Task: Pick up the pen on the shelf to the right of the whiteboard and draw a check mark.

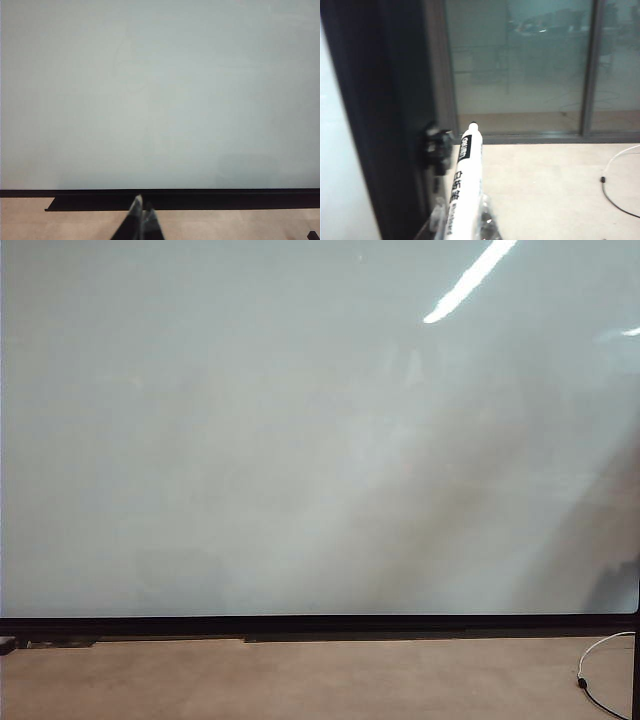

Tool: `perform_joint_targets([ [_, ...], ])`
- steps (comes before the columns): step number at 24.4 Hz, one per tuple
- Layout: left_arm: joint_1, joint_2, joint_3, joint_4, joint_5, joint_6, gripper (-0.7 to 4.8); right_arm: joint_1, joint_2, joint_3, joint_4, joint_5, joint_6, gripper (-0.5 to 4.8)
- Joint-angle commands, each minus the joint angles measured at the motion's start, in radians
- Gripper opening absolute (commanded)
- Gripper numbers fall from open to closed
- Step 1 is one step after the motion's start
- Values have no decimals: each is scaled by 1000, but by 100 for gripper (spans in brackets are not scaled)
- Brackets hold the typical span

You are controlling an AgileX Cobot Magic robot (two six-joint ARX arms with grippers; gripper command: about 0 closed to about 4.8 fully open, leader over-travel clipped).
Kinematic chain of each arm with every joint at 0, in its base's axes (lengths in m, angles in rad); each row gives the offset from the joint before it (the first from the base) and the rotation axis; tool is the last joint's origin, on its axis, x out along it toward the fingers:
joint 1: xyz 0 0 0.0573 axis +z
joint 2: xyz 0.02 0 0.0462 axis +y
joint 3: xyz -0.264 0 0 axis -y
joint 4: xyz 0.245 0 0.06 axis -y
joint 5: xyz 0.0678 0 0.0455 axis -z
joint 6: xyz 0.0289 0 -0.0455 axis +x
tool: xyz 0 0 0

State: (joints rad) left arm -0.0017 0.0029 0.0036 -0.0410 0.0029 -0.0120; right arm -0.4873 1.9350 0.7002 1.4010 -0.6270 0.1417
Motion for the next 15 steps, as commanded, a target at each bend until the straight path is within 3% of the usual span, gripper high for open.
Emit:
perform_joint_targets([
  [1, 0, 0, 3, 12, 1, 4, -5, -12, -9, 1, 13, 20, 5, -5],
  [7, 0, 0, 3, 12, 1, 4, -4, -37, -39, -23, 13, 74, 49, -5],
  [13, 0, 0, 3, 12, 1, 4, -4, -23, -214, -179, 11, 256, 49, -5],
  [15, 0, 0, 3, 12, 1, 4, -4, 3, -316, -269, 9, 383, 49, -5],
])
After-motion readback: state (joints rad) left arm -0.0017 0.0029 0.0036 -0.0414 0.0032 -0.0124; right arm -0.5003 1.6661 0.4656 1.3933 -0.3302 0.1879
